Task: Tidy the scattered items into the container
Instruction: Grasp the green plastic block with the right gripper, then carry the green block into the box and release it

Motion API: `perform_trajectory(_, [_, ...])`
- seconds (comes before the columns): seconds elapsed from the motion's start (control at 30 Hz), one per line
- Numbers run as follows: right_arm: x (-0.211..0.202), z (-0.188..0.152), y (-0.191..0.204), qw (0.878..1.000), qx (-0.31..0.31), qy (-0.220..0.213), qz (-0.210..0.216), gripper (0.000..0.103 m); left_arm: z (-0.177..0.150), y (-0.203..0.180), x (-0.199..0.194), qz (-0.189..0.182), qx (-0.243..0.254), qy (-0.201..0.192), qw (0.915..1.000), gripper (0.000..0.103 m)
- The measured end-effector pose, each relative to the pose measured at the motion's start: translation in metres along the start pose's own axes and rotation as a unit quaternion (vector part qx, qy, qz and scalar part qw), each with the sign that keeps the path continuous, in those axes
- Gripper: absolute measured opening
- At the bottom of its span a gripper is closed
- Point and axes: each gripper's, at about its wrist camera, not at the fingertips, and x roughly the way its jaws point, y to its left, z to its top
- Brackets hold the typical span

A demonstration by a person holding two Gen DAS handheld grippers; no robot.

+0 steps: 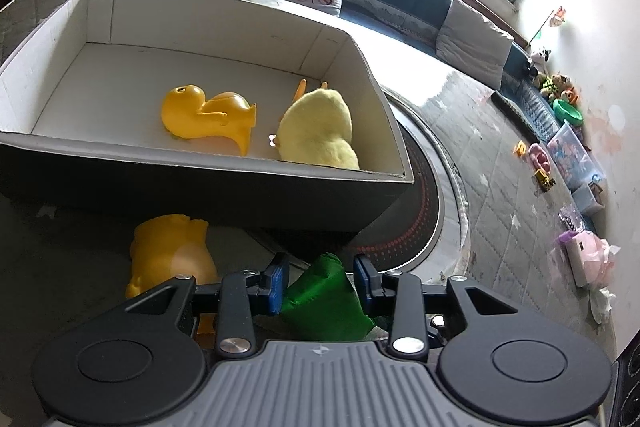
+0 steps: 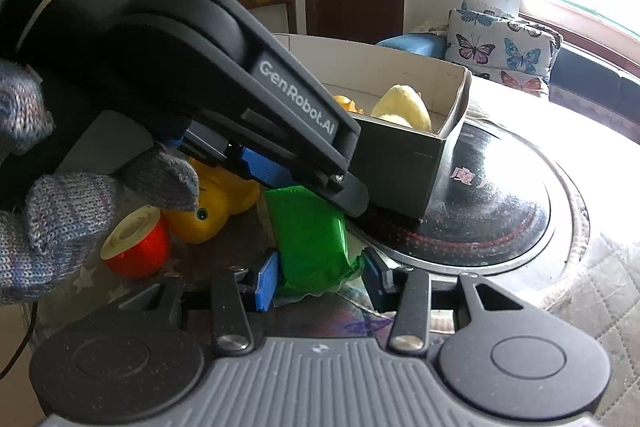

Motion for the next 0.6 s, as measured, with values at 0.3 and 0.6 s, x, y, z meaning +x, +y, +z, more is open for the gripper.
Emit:
perform_trajectory(0.3, [-0.011,0.006,0.004,1.000,-0.005,-0.013,-0.006,0.042,0.005,-0.004,-0.019,-0.023,0.007,-0.018,0.9996,0.033])
perform_trajectory(0.6, [-0.020,0.053,0.007,0.997,-0.046,-0.063,-0.022,0.042,0.042,-0.006,-0.057,-0.038,0.018,-0.091,0.9950,0.031])
